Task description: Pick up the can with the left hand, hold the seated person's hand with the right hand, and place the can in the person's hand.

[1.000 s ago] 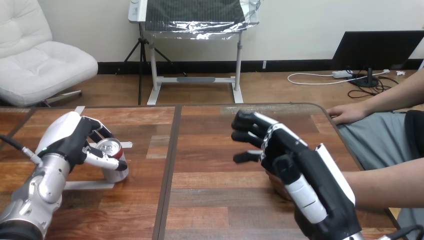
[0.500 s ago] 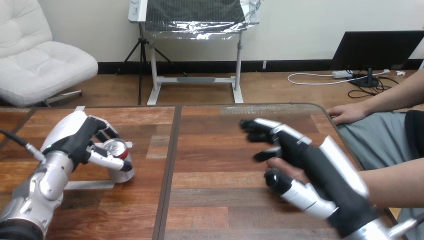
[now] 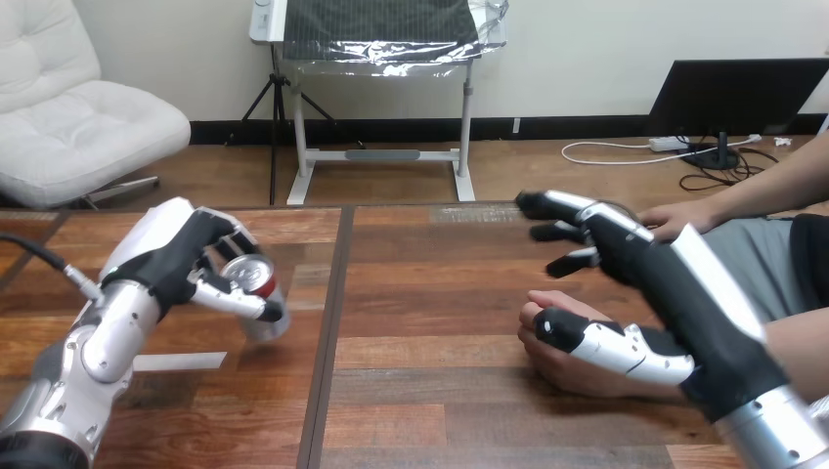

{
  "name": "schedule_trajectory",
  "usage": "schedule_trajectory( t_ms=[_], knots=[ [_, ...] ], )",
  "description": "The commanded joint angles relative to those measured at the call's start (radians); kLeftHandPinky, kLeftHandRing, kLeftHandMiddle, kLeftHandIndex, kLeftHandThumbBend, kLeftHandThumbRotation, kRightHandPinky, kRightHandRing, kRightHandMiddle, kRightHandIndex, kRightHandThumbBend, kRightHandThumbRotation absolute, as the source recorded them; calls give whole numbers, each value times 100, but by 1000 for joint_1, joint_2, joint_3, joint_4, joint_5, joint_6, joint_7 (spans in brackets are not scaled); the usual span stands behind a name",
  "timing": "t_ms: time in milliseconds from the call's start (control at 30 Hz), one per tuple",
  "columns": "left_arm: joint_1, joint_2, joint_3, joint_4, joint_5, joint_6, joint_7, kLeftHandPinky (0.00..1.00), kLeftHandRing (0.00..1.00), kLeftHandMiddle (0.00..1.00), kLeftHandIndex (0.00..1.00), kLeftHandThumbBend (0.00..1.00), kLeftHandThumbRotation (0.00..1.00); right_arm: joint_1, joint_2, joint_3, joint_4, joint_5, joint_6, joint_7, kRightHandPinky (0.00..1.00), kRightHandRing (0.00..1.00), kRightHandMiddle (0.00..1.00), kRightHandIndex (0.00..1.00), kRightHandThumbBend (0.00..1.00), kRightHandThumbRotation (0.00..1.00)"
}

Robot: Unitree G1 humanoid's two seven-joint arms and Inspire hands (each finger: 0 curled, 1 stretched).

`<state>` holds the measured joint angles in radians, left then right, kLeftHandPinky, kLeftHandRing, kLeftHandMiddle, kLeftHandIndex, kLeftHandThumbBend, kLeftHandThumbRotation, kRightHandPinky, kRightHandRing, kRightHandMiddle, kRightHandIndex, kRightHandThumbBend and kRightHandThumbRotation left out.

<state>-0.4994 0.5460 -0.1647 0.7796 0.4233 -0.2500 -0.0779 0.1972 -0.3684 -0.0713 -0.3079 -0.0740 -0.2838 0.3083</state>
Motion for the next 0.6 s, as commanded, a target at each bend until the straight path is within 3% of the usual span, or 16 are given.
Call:
schedule_trajectory(
  t_ms=[0,133,567],
  knots=[
    [-10,50,77,-211,-62,11,-24,23,30,38,44,72,0,-105,-52,-57,44,18,-28,2,63,80,87,86,99,70],
    [3,51,96,-241,-89,-14,-34,23,29,37,43,72,0,-117,-69,-72,59,14,-30,1,63,80,88,87,98,68],
    [53,53,145,-406,-135,17,-85,26,31,37,42,71,0,-150,-145,-114,103,-17,-25,-7,71,87,92,92,95,69]
  ],
)
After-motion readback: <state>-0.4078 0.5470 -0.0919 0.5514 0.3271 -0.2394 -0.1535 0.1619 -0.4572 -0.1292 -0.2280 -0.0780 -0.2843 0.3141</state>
